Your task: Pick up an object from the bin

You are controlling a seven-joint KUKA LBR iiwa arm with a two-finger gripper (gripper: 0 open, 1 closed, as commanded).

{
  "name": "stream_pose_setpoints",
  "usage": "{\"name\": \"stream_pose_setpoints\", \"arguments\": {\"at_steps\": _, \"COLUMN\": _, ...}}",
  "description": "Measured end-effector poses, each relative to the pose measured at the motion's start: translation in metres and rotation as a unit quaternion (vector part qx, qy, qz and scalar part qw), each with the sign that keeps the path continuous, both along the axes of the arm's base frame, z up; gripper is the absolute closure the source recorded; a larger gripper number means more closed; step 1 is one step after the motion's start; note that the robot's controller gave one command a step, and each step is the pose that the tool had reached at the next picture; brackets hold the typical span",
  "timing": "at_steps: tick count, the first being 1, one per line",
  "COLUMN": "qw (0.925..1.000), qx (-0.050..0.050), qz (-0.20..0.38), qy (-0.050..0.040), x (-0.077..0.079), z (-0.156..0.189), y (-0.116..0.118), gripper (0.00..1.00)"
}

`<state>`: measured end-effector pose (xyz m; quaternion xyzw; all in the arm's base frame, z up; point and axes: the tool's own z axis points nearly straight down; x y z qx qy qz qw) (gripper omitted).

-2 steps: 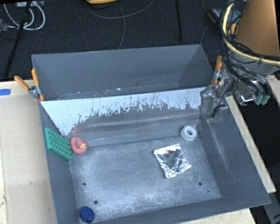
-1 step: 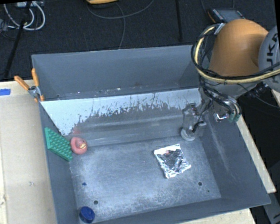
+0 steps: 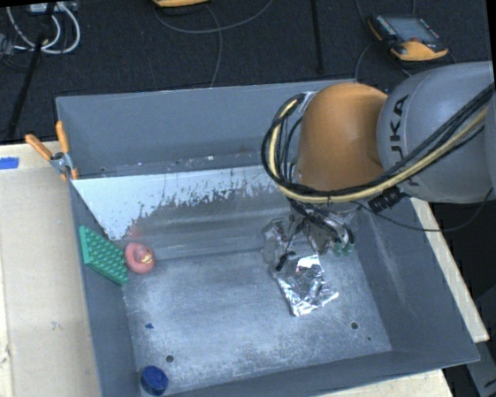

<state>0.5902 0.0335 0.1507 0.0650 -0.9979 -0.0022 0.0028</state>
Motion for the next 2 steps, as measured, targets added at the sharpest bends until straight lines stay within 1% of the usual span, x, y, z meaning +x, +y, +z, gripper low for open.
{"name": "stream_pose_setpoints", "arguments": {"at_steps": 1, "qw": 0.9975, "qx": -0.002, "qz": 0.069, "qy": -0.0091, "x": 0.003, "z": 0.16, "y": -0.009, "gripper": 1.0}}
{"name": "stream_pose_setpoints", "arguments": {"at_steps": 2, "qw": 0.9984, "qx": -0.001, "qz": 0.057, "qy": 0.001, "x": 0.007, "z": 0.058, "y": 0.003, "gripper": 1.0}}
